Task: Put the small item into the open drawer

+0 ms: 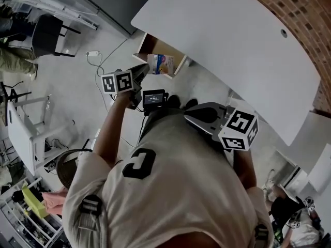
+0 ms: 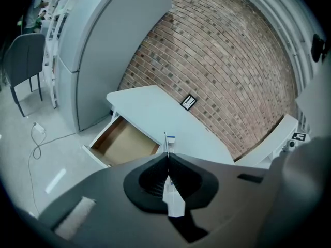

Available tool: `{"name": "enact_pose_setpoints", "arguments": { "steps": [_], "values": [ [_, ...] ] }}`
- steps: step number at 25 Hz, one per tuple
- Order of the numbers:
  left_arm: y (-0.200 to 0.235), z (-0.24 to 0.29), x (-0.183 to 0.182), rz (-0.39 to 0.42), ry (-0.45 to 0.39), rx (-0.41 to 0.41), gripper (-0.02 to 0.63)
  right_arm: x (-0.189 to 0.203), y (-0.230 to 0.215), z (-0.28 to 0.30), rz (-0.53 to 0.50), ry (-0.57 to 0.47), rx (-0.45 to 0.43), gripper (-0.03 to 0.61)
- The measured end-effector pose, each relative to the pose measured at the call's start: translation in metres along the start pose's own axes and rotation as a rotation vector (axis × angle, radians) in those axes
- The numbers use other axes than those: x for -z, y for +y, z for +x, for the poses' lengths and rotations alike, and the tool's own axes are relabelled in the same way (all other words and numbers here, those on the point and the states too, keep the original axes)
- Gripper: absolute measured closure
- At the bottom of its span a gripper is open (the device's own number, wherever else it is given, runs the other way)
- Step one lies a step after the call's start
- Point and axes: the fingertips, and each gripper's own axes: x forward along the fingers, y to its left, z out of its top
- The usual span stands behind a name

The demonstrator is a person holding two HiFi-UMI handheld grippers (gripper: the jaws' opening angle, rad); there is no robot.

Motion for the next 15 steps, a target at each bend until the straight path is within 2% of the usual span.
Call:
{"name": "enact_pose_setpoints", "arguments": {
  "steps": [9,15],
  "values": [
    [0.015,0.011,0.004,0.008,0.039,-0.113,0.612,0.012,0.006,-0.004,-0.030,0.038,-0.102,0.572],
    [0.030,0.009,0.006,0.024,0.074,-0.140,0.612,0.009,0.002,0.002,-0.025,0.029,-0.100,0.572]
  ]
}}
